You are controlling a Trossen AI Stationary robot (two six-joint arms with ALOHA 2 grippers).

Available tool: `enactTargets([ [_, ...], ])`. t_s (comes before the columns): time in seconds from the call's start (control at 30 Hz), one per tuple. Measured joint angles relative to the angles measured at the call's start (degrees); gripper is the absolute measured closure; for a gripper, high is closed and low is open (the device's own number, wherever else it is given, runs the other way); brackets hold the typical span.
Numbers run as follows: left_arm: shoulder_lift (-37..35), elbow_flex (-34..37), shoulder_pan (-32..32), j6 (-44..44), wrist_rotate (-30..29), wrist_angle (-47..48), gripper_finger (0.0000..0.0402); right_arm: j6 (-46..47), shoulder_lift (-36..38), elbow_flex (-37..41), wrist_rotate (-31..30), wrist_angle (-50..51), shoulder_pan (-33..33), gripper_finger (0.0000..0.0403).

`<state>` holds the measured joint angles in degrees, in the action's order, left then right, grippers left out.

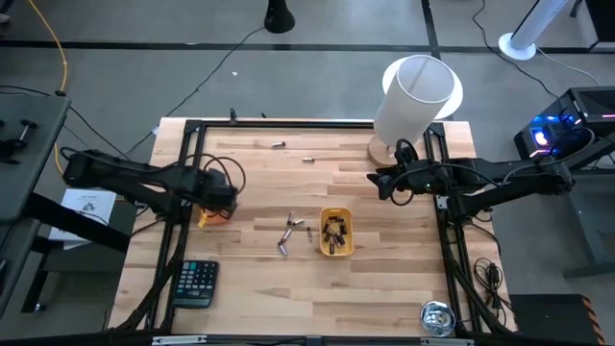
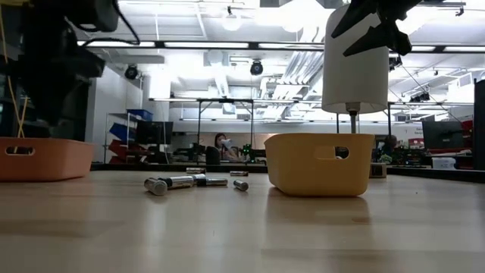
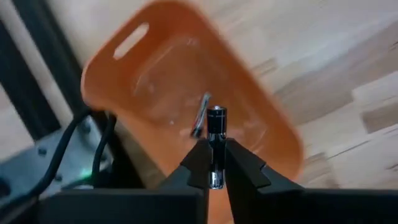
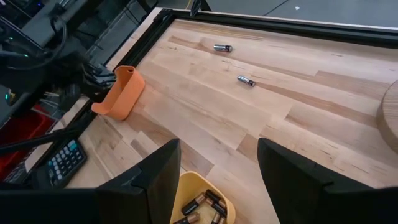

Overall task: Sort batteries
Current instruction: Put the silver battery into the orange bin

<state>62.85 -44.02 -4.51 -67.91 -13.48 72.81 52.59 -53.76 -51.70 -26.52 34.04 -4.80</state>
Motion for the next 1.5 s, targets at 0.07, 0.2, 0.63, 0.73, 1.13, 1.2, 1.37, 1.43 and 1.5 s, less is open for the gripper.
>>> enactTargets([
  [0.07, -0.4, 0.8, 0.4, -0.9, 1.4, 1.2, 0.0359, -0.1, 0.0, 0.0, 0.0, 0.0, 0.0, 0.0194],
  [0.2, -0.4, 1.1, 0.9, -0.9, 3.4, 1.2, 0.0307, -0.1, 0.0, 0.0, -0.1, 0.0, 0.0, 0.0194],
  [0.63, 0.3, -8.0, 1.7, 22.5, 7.7, -16.9, 0.0234, 0.1, 0.0, 0.0, -0.2, -1.1, 0.0, 0.0194],
  [0.73, 5.8, -8.8, -1.0, 38.2, 11.3, -27.1, 0.0237, 0.1, 0.0, 0.0, -0.2, -1.4, 0.0, 0.0194],
  [1.13, 34.4, -22.7, -12.5, 88.7, 12.1, -34.2, 0.0238, -0.1, 0.0, 0.0, 0.2, 0.2, 0.0, 0.0194],
  [1.2, 37.2, -24.4, -13.1, 91.5, 13.6, -34.5, 0.0238, -0.2, 0.0, 0.0, 0.2, 0.7, 0.0, 0.0194],
  [1.37, 42.4, -25.0, -13.2, 93.1, 14.7, -36.4, 0.0238, -1.5, 0.0, 0.0, 0.7, 1.0, 0.0, 0.0194],
  [1.43, 43.8, -25.0, -12.6, 92.6, 14.6, -36.2, 0.0238, -1.6, 0.0, 0.0, 1.4, 1.0, 0.0, 0.0194],
  [1.5, 44.8, -25.0, -12.1, 92.1, 14.6, -36.4, 0.0238, -1.6, 0.0, 0.0, 1.7, 1.1, 0.0, 0.0194],
])
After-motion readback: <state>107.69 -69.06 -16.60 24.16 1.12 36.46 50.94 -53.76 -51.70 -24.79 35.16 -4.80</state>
